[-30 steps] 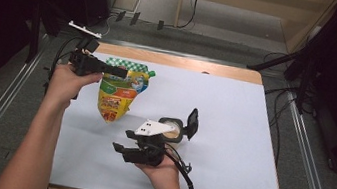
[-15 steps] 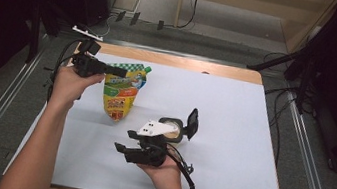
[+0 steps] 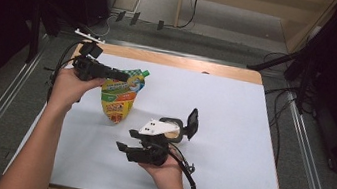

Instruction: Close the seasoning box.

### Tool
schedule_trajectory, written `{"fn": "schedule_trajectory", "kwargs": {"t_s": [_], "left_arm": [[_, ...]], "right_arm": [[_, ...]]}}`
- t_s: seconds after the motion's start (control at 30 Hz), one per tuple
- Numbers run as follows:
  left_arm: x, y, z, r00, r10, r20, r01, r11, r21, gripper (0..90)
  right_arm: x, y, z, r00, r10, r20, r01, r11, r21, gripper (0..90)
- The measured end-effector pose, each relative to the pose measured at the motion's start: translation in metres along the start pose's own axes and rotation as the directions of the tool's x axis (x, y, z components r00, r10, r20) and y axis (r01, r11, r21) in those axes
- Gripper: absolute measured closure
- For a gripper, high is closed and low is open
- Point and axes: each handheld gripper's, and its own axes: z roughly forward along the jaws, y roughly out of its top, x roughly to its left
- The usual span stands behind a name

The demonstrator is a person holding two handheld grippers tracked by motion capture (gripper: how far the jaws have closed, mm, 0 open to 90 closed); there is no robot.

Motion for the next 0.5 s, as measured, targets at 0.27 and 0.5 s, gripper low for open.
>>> {"fn": "schedule_trajectory", "kwargs": {"t_s": [0.27,0.5], "left_arm": [[-0.011,0.002,-0.002,0.9997,0.022,0.003,-0.022,0.9997,-0.005,63.3],[-0.013,0.003,-0.005,0.9998,0.019,0.0,-0.019,0.9998,0.001,61.5]], "right_arm": [[-0.001,0.0,0.0,1.0,0.0,-0.002,0.0,1.0,0.001,43.2],[-0.001,0.001,-0.001,1.0,-0.001,-0.001,0.001,1.0,0.001,43.4]]}}
